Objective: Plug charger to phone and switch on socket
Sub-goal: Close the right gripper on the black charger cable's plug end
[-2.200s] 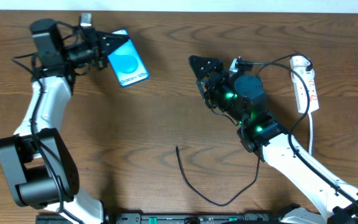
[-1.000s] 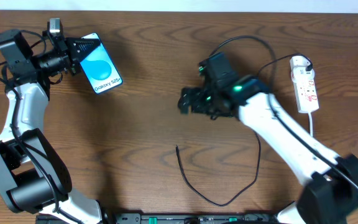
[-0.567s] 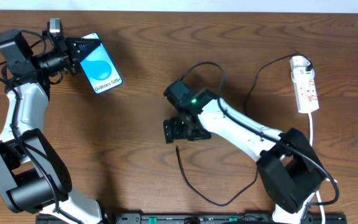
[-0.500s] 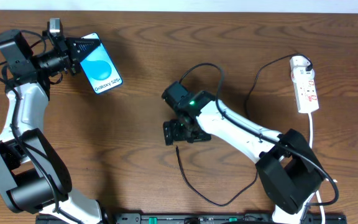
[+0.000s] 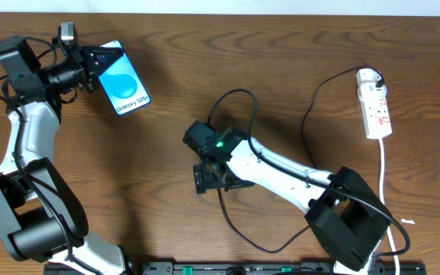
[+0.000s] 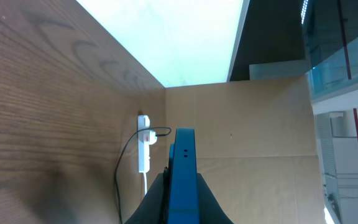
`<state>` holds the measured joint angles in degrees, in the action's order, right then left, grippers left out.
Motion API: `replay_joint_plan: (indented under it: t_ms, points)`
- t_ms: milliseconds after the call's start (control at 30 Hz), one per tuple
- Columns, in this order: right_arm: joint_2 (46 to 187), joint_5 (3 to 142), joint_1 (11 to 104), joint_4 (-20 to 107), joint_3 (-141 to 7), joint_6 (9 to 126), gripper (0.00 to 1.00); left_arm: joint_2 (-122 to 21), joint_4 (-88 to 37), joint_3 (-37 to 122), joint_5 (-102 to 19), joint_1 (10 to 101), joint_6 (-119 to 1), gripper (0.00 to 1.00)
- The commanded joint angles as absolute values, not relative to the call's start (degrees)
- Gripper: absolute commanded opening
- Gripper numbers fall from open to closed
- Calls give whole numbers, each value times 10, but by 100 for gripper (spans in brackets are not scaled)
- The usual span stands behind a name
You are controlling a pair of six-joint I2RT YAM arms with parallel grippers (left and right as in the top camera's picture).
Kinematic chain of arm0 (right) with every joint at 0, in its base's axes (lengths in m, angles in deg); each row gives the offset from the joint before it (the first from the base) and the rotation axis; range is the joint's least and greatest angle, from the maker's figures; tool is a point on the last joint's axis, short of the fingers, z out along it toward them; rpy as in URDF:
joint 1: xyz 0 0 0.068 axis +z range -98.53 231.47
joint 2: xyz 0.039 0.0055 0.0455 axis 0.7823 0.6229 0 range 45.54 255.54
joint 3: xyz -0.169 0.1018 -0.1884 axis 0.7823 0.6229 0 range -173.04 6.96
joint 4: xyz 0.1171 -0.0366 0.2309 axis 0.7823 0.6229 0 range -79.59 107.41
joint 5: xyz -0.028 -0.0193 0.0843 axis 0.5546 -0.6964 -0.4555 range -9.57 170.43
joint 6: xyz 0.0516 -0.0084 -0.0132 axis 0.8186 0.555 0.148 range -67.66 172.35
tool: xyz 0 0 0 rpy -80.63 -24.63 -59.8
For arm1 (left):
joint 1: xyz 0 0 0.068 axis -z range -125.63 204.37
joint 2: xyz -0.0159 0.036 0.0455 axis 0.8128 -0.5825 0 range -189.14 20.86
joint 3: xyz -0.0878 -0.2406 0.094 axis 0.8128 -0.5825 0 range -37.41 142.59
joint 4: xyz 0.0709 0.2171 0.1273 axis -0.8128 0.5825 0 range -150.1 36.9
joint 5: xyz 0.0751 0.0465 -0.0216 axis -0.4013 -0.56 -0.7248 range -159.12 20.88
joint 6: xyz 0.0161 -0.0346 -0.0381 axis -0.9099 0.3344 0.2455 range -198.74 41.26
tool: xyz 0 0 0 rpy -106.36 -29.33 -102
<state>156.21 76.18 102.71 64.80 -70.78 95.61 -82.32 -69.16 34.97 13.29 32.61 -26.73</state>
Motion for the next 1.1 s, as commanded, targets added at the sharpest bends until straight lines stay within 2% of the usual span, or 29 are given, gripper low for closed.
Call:
replay_joint_plan:
  t_ms: [0, 267, 367, 467, 767, 967, 1067]
  points:
    - [1596, 771, 1034, 646, -702, 971, 93, -809, -694, 349, 153, 324, -277, 7]
    - [1617, 755, 1032, 644, -702, 971, 88, -809, -694, 349, 153, 324, -277, 7]
    - [1617, 755, 1032, 644, -702, 971, 79, -809, -694, 349, 153, 324, -277, 7]
    - [1617, 756, 1032, 644, -702, 971, 60, -809, -694, 349, 153, 324, -277, 7]
    - [1617, 756, 1033, 644, -702, 971, 31, -809, -694, 349, 153, 324, -277, 8]
    - [1617, 756, 1033, 644, -702, 971, 22, -809, -694, 349, 153, 324, -277, 7]
    - [1617, 756, 1033, 644, -702, 971, 21, -809, -694, 349, 153, 324, -277, 7]
